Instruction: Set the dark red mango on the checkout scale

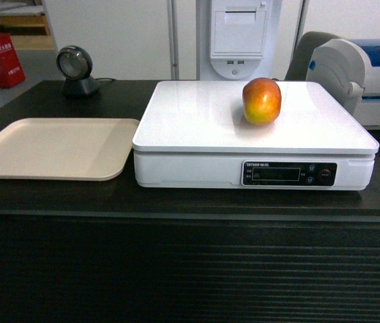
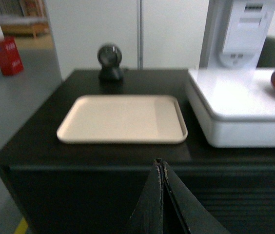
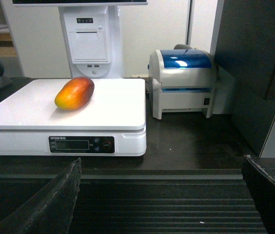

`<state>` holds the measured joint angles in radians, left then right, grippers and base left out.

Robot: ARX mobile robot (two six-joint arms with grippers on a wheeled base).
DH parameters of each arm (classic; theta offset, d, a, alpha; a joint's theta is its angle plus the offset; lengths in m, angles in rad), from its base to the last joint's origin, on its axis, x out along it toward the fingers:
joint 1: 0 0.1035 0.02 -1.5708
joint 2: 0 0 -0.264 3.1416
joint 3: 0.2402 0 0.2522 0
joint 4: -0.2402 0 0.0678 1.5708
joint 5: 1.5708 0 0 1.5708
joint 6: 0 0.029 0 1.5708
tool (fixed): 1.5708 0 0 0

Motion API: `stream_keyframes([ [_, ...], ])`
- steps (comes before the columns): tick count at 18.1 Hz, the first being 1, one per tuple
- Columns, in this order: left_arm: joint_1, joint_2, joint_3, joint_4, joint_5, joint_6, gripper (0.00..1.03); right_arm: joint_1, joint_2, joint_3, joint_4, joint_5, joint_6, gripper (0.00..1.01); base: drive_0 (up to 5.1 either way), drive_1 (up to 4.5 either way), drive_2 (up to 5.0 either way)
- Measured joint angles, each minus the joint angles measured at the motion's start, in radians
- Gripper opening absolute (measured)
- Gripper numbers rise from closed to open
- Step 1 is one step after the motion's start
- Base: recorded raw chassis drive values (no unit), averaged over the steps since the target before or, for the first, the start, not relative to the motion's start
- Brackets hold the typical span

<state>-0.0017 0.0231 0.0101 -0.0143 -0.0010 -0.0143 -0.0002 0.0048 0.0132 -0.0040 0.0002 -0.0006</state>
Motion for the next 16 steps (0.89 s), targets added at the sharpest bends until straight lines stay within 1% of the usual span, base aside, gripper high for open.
stream_keyframes([
  [1,0.0,-0.013,0.005,0.029,0.0,0.0,0.02,0.0,0.0,0.0,0.0,0.0,0.0,0.98,0.0,0.0,0.0],
  [2,0.0,-0.013,0.0,0.005,0.002,0.001,0.02,0.0,0.0,0.0,0.002,-0.001,0.0,0.98,0.0,0.0,0.0],
  [6,0.0,-0.013,0.0,0.011,0.0,0.0,0.02,0.0,0.0,0.0,0.0,0.0,0.0,0.98,0.0,0.0,0.0],
  [7,0.0,-0.013,0.0,0.011,0.0,0.0,0.08,0.0,0.0,0.0,0.0,-0.001,0.0,0.98,0.0,0.0,0.0],
  [9,0.0,-0.013,0.0,0.011,0.0,0.0,0.29,0.0,0.0,0.0,0.0,-0.001,0.0,0.98,0.0,0.0,0.0],
  [12,0.0,-0.013,0.0,0.011,0.0,0.0,0.65,0.0,0.0,0.0,0.001,-0.001,0.0,0.98,0.0,0.0,0.0],
  [15,0.0,-0.013,0.0,0.011,0.0,0.0,0.73,0.0,0.0,0.0,0.0,-0.001,0.0,0.98,0.0,0.0,0.0],
  [16,0.0,-0.013,0.0,0.011,0.0,0.0,0.82,0.0,0.0,0.0,0.0,0.0,0.0,0.98,0.0,0.0,0.0],
])
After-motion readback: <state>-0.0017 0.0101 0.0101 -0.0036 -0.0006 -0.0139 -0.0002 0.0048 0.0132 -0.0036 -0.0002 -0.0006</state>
